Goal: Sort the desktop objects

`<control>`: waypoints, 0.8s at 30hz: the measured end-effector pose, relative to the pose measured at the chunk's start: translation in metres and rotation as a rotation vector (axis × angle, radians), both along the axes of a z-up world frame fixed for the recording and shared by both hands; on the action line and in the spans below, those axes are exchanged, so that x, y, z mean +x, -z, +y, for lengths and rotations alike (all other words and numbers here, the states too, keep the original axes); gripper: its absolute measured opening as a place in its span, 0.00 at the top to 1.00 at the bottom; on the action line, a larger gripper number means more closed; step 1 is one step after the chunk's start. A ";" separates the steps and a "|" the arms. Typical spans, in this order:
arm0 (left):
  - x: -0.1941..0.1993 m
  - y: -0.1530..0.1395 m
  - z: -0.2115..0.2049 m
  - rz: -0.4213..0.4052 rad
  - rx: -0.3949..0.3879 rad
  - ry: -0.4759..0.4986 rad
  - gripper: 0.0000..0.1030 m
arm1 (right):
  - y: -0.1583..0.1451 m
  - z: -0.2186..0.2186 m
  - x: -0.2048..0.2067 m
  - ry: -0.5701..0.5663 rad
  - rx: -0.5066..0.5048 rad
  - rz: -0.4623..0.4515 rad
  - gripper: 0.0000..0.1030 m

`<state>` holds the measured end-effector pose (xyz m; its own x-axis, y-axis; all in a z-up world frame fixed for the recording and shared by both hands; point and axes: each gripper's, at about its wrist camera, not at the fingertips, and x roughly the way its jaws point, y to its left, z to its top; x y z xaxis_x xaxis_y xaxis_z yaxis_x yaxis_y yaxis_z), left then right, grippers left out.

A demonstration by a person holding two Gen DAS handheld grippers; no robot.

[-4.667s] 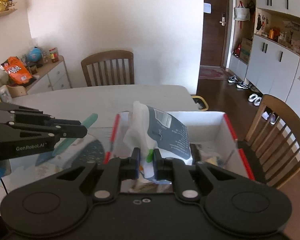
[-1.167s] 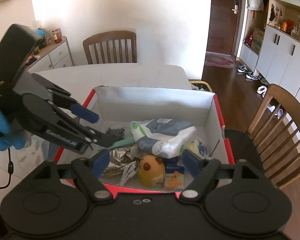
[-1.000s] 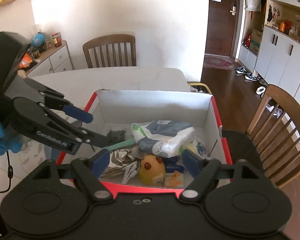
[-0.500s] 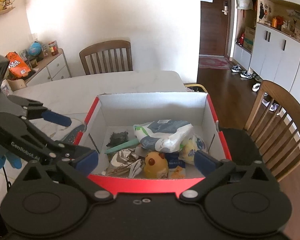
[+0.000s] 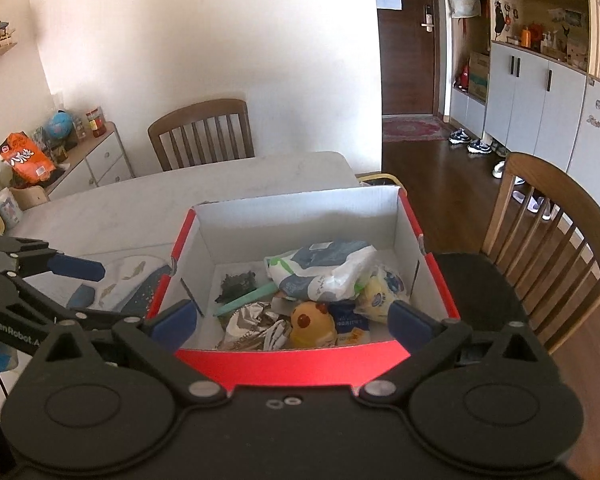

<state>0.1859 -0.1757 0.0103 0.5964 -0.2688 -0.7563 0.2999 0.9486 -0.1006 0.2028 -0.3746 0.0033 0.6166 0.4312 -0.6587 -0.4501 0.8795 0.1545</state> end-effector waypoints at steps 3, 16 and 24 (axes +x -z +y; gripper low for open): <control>-0.006 -0.002 -0.003 -0.018 0.033 -0.005 0.04 | 0.003 0.000 -0.001 -0.001 0.008 0.013 0.00; -0.016 -0.001 -0.005 -0.020 0.020 -0.002 0.04 | 0.003 0.008 -0.010 -0.016 -0.010 -0.002 0.00; -0.020 0.006 -0.006 0.005 0.022 -0.007 0.04 | 0.005 0.009 -0.011 -0.018 -0.010 0.006 0.01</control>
